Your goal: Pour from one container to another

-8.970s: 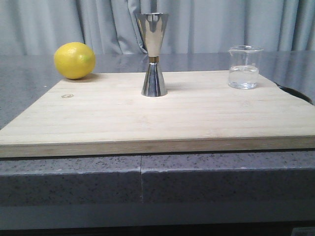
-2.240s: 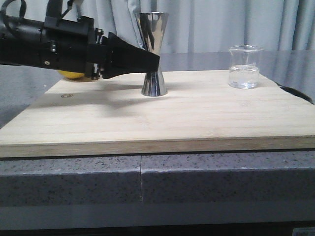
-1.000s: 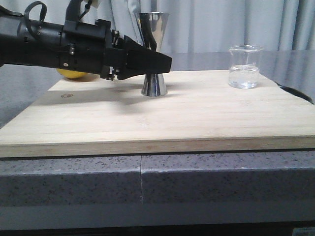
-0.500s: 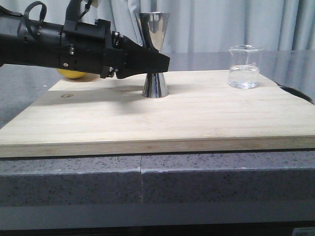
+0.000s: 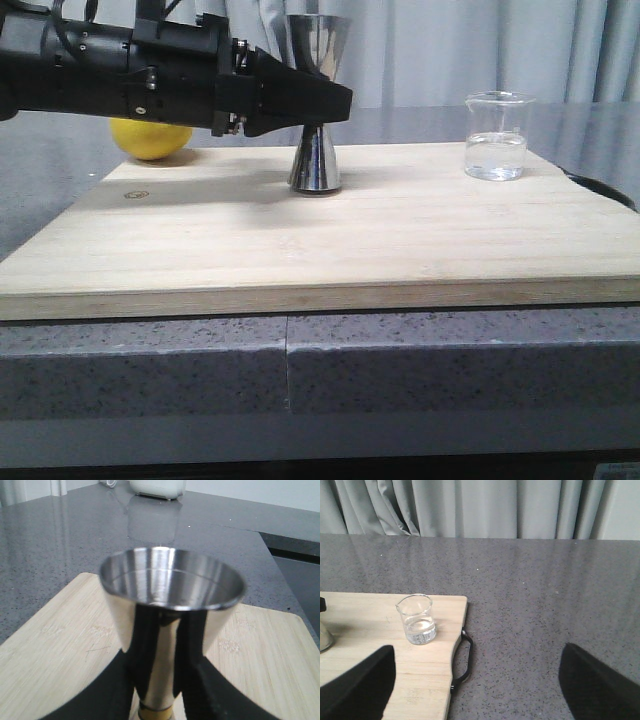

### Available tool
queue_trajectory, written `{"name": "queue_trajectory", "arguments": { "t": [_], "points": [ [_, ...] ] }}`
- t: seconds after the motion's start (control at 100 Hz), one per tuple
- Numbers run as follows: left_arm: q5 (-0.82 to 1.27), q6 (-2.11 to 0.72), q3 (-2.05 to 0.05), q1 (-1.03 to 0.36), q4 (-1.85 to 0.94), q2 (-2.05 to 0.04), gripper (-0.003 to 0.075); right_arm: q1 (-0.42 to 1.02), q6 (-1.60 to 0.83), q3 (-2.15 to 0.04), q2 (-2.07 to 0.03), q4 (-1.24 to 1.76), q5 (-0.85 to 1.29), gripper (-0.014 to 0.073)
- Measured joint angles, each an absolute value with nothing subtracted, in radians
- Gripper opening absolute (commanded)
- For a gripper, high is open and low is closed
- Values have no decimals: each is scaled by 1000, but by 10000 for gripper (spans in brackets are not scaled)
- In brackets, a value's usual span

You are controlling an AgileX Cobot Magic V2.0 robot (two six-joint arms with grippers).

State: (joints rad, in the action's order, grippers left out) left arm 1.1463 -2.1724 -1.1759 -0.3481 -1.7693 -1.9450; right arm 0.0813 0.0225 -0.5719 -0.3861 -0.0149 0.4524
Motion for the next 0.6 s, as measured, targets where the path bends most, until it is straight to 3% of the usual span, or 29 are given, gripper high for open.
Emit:
{"name": "queue_trajectory", "arguments": {
  "t": [0.6],
  "points": [
    [1146,-2172,-1176,-348,-1768,-1945,195,86,14,-606,-460,-15,465,598]
  ]
}}
